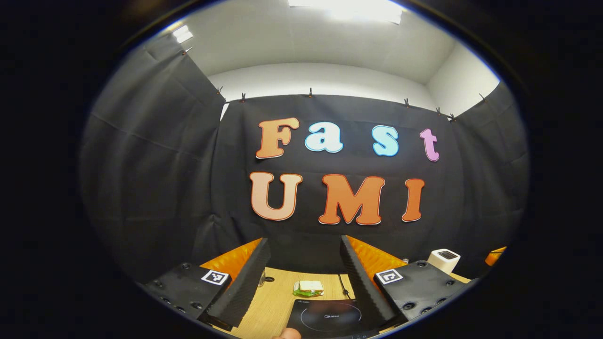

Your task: First push the handle of the pot to place it horizontally, then grasp the pot with both hands and set it on the induction cooktop.

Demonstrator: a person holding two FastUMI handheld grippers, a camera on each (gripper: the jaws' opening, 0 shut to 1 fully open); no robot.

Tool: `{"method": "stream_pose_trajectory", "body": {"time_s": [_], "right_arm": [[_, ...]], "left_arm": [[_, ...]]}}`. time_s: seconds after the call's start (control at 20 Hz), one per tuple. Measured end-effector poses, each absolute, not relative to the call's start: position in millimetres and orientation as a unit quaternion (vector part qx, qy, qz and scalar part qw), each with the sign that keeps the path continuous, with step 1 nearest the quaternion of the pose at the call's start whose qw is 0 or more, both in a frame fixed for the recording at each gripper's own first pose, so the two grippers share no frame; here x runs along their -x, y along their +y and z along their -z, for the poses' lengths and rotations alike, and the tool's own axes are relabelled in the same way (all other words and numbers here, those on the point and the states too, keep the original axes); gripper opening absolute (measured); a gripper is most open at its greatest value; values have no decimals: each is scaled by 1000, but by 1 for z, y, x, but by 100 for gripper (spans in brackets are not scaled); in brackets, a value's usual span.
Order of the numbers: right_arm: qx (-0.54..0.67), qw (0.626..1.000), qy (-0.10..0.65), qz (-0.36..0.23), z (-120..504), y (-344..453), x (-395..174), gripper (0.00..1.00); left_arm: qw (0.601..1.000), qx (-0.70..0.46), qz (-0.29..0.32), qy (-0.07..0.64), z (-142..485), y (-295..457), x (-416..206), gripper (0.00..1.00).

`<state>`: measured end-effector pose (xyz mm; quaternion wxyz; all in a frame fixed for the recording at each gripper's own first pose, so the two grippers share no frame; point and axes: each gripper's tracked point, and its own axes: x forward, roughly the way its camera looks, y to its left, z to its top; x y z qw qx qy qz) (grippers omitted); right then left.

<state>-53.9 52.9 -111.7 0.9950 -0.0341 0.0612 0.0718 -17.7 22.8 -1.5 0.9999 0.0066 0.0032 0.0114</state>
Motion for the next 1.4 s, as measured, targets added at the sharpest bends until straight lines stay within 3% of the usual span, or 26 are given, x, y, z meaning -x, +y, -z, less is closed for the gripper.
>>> {"method": "stream_pose_trajectory", "body": {"time_s": [1.4], "right_arm": [[35,940,326,-97,350,52,101,0]], "left_arm": [[1000,-23,-19,9,21,21,23,99]]}}
